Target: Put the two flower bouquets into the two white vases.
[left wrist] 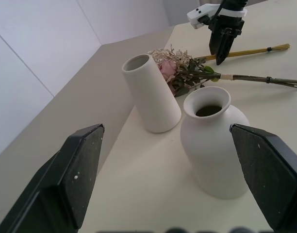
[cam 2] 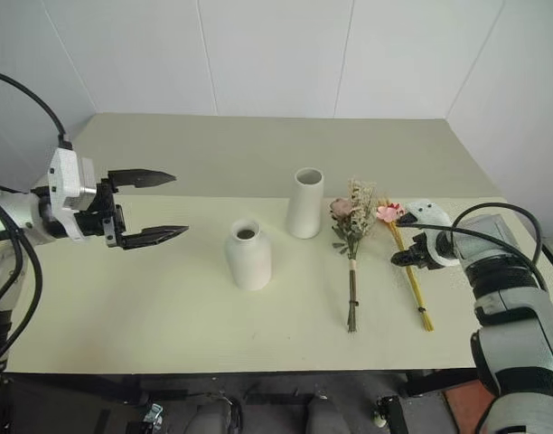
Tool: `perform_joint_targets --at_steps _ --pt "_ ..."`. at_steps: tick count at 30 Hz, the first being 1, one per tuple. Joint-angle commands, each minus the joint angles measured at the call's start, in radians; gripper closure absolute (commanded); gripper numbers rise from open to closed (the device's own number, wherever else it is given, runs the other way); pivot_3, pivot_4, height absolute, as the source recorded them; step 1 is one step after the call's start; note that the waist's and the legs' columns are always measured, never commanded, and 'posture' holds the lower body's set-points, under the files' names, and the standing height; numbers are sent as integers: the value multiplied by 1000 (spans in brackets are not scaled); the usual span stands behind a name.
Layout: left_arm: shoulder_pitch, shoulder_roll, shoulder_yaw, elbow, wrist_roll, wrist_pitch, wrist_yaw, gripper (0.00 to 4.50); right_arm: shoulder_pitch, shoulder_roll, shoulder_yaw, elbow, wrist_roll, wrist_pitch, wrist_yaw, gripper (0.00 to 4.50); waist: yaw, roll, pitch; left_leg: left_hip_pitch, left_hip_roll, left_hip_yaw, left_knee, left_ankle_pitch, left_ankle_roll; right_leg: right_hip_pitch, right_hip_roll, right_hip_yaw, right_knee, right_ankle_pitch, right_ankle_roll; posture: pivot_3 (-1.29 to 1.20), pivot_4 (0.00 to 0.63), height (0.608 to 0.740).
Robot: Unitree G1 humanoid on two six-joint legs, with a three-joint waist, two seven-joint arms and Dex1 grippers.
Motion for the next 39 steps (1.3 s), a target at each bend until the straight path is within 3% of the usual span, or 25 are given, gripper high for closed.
perform_joint_targets --at_steps 1,6,10,13,18,20,22,25,29,39 --pt "7 21 42 -42 0 2 19 0 -40 10 -19 66 -36 -26 -17 2724 -1 0 0 0 0 0 0 0 0 0 0 0 0 0 0 0 150 740" --pt "15 38 62 -18 20 -13 33 0 -63 26 -22 111 -61 -23 -9 4463 -1 0 0 1 0 0 0 0 0 0 0 0 0 1 0 0 150 740" --pt "13 44 66 0 30 -26 27 0 -59 32 -61 114 -75 -48 -87 4463 -1 0 0 0 0 0 0 0 0 0 0 0 0 1 0 0 150 740" --pt "5 45 66 12 37 -34 28 0 -89 54 -194 131 -66 -152 -355 4463 -1 0 0 1 0 0 0 0 0 0 0 0 1 1 0 0 150 740" --pt "-13 43 56 34 46 -44 23 0 -45 82 -315 -4 -117 -655 -745 4463 -2 0 0 -1 0 1 -1 0 0 -2 0 2 0 1 0 0 150 740" --pt "-21 42 51 43 49 -49 19 0 -56 131 -392 -54 -69 -755 -822 4463 -9 0 0 -1 0 1 -2 0 0 -3 0 2 0 1 0 0 150 740" --pt "-28 41 48 52 52 -52 14 0 -66 182 -453 -131 8 -763 -796 4463 -15 0 0 -1 0 1 -2 0 0 -2 1 3 0 1 0 0 150 740" --pt "-32 40 48 63 54 -60 9 0 -37 288 -497 -295 87 -944 -781 4463 -26 0 0 0 0 1 -2 0 0 -2 1 3 1 1 0 0 150 740" --pt "-24 34 57 62 42 -60 7 0 -71 452 -565 -395 320 -856 -691 4463 -29 0 0 0 1 1 -1 0 0 -2 1 3 2 1 0 0 150 740" --pt "47 54 111 20 34 -40 22 0 -148 589 -528 -377 387 -831 -629 4463 -26 1 0 0 1 2 -2 0 0 -2 1 3 3 2 0 0 150 740"
